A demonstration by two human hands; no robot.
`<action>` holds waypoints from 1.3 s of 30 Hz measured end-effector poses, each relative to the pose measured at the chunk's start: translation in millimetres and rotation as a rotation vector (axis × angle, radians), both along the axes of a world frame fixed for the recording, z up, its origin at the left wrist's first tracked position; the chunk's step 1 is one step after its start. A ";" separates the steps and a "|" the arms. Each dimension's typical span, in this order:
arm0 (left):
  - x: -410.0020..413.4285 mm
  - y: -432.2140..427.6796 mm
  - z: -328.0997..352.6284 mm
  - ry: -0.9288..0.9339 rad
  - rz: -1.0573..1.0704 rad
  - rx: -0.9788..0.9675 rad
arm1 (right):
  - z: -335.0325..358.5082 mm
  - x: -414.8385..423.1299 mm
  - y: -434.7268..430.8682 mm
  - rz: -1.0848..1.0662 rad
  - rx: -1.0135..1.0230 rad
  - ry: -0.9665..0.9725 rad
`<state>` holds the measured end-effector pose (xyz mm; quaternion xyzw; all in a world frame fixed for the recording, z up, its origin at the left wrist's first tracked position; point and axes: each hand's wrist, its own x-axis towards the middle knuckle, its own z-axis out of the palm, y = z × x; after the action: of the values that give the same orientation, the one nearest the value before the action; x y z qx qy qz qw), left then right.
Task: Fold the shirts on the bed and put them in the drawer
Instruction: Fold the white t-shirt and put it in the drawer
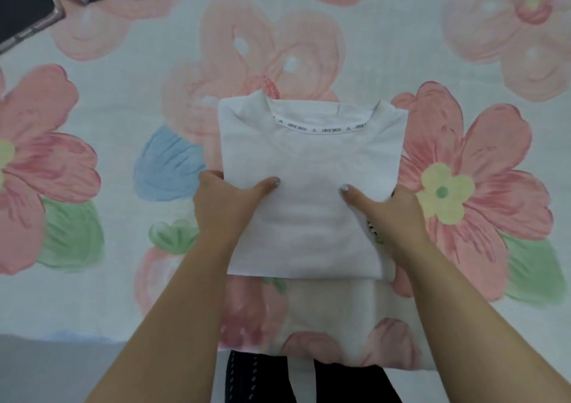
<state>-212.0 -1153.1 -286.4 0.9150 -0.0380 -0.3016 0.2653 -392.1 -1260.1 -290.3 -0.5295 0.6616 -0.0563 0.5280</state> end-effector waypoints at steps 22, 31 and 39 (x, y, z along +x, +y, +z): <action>-121.4 246.5 246.9 0.184 0.582 -0.635 | 247.2 6.9 164.5 0.986 -0.184 -0.241; -344.2 357.0 292.0 -0.226 1.366 -0.646 | 293.9 -59.7 299.0 1.790 -0.065 -0.462; -553.4 425.8 285.2 -0.342 2.041 -0.761 | 291.9 -185.8 460.4 2.442 0.148 -0.408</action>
<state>-765.4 -727.3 -1.3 0.4043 0.6091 0.2212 0.6455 -577.8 -799.7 1.6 -0.7496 -0.3572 0.4283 0.3566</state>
